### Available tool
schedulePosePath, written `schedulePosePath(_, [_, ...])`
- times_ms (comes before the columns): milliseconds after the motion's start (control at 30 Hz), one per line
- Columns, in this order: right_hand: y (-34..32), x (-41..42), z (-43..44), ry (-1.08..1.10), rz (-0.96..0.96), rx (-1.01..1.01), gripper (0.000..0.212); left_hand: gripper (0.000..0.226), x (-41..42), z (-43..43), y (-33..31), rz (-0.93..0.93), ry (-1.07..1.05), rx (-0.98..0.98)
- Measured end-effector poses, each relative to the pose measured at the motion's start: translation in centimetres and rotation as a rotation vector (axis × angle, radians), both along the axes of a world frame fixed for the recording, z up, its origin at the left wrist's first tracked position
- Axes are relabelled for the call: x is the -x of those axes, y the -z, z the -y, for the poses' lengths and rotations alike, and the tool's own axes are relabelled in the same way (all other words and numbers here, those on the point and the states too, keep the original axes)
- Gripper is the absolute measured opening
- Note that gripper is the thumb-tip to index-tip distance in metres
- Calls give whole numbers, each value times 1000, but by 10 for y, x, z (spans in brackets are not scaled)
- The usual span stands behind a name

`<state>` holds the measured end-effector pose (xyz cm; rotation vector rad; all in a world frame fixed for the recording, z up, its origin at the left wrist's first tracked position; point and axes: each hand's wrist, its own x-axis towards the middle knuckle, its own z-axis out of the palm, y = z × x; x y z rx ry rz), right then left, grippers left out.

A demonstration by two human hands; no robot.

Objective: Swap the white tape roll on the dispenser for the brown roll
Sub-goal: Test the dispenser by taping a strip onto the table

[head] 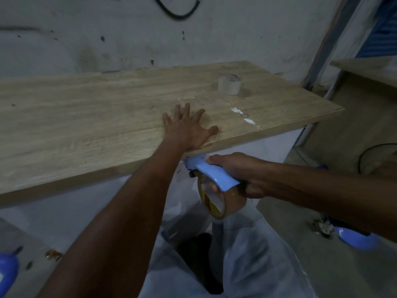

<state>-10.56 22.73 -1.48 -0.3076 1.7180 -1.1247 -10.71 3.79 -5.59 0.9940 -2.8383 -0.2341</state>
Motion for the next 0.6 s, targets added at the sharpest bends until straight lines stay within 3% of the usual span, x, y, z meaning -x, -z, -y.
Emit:
schedulePosePath(433, [-15, 7, -6, -1, 87, 47, 31, 97, 7, 10, 0, 8, -71, -47])
schedulePosePath(600, [-47, 19, -18, -100, 19, 47, 33, 92, 8, 22, -2, 13, -106, -85])
